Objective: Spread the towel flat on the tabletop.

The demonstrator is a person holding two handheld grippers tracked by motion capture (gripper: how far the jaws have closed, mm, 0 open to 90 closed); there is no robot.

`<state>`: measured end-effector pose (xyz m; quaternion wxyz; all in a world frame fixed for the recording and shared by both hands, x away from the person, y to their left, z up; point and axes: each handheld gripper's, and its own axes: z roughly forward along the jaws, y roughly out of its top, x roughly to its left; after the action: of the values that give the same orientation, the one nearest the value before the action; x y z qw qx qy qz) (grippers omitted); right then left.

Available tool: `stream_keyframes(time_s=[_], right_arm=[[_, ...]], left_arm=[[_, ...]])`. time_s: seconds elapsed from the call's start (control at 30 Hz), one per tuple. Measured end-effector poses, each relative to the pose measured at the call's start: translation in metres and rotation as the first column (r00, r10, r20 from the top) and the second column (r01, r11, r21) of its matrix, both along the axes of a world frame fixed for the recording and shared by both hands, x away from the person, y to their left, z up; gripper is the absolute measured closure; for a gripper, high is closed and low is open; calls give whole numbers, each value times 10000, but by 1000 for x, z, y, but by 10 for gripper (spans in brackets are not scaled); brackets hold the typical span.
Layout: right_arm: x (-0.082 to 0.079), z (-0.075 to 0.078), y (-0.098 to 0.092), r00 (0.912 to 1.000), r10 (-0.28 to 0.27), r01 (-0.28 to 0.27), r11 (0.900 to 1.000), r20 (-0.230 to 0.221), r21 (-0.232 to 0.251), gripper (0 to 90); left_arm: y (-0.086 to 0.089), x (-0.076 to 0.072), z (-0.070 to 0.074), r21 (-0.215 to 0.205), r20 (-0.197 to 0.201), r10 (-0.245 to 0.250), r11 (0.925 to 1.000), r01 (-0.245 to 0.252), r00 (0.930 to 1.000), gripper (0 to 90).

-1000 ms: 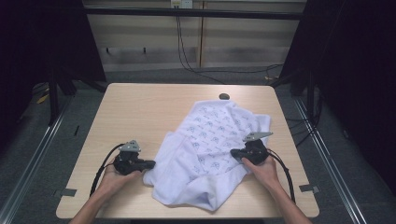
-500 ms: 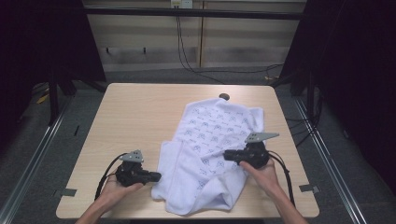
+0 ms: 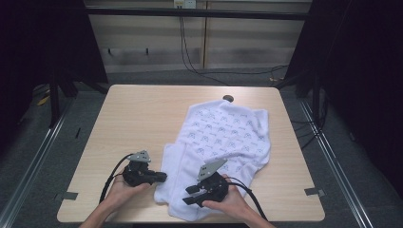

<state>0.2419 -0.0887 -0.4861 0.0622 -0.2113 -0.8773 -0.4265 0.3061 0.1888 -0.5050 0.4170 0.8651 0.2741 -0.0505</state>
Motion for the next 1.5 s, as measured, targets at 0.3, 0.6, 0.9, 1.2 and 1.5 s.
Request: stream_keyframes(time_s=[0.3,0.6,0.9,1.2,1.5], right_arm=[[-10,-11,8,9909,193,-76,9961,1331,-879,857],[10,1,-29,9937,-1117,1112,9912,39,714,870],[19,11,-72,9741,-2235,2263,9637,-354,1419,888],[45,-4,-148,8961,-4370,4426,8931,-781,802,830],[49,9,-169,8314,-5554,5551,8292,-151,655,660]], left_arm=[[0,0,0,2,-15,-21,10000,21,10000,842],[0,-1,1,118,99,36,9999,-37,9999,864],[0,-1,1,137,99,61,9999,-63,9999,877],[8,-21,3,261,-109,-265,9993,268,9996,875],[11,-39,8,473,-209,-753,9960,762,9969,814]])
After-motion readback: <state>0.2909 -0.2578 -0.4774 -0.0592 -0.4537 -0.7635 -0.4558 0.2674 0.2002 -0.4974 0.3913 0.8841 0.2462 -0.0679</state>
